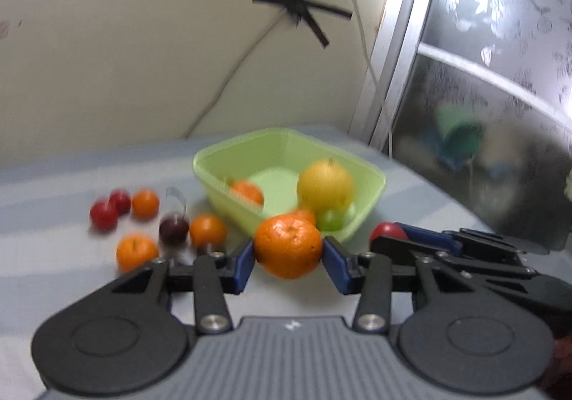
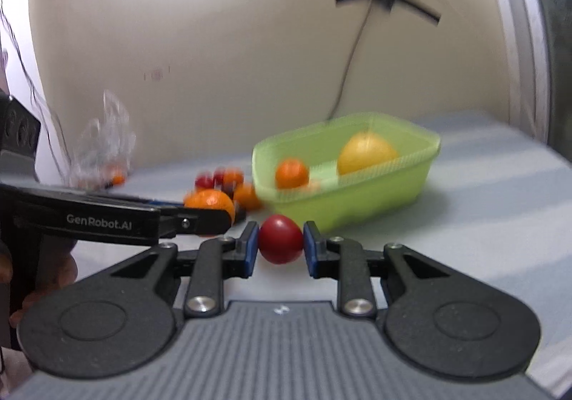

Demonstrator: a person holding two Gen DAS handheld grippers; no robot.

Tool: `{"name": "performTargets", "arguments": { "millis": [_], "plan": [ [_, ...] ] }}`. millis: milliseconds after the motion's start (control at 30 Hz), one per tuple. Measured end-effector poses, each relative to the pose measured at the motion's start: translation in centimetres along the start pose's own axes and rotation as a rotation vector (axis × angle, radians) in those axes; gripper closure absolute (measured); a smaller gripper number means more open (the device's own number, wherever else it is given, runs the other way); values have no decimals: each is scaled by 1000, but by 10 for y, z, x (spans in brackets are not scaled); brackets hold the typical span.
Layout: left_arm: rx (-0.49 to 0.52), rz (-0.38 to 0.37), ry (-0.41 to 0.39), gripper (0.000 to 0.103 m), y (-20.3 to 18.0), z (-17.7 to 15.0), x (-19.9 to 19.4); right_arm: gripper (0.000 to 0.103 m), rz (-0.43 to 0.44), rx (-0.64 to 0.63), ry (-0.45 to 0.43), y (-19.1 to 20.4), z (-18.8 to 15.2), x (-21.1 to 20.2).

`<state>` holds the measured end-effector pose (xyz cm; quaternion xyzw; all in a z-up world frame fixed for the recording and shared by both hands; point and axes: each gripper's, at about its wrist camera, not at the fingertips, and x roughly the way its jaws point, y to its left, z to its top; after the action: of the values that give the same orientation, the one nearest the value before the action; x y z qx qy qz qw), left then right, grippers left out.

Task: Organize fruits
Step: 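Carry the red tomato with the right tool while the left carries the tangerine toward the basket, then open the right tool over the basket while the left tool releases the tangerine into it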

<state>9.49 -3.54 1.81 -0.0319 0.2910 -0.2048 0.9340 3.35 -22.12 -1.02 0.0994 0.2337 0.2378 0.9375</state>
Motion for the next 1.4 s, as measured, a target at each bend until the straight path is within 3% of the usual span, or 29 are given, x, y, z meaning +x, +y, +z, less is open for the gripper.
{"name": "performTargets", "arguments": {
  "millis": [200,467,500,533,600,800,967,1200,1400],
  "plan": [
    [-10,2,-36,61,6,37,27,74,-50,-47,-90,-6,26,12],
    [-8,34,33,60,8,48,78,72,-93,-74,-90,-15,31,41],
    [-15,37,45,59,8,48,82,69,-92,-64,-84,-18,29,43],
    [-26,34,46,57,9,47,83,59,-96,-53,-80,-21,28,45],
    [-41,20,36,55,11,48,79,53,-105,-30,-99,-27,28,41],
    [-94,33,-91,55,24,60,28,53,-138,60,-165,-43,32,28],
    [-114,147,-156,55,45,43,-26,53,-160,69,-230,-43,30,17],
    [-200,269,-83,55,82,-13,-53,54,-119,18,-241,-29,26,12],
    [-275,213,-34,55,106,-29,-43,62,29,-67,-168,10,21,2]
  ]
}}
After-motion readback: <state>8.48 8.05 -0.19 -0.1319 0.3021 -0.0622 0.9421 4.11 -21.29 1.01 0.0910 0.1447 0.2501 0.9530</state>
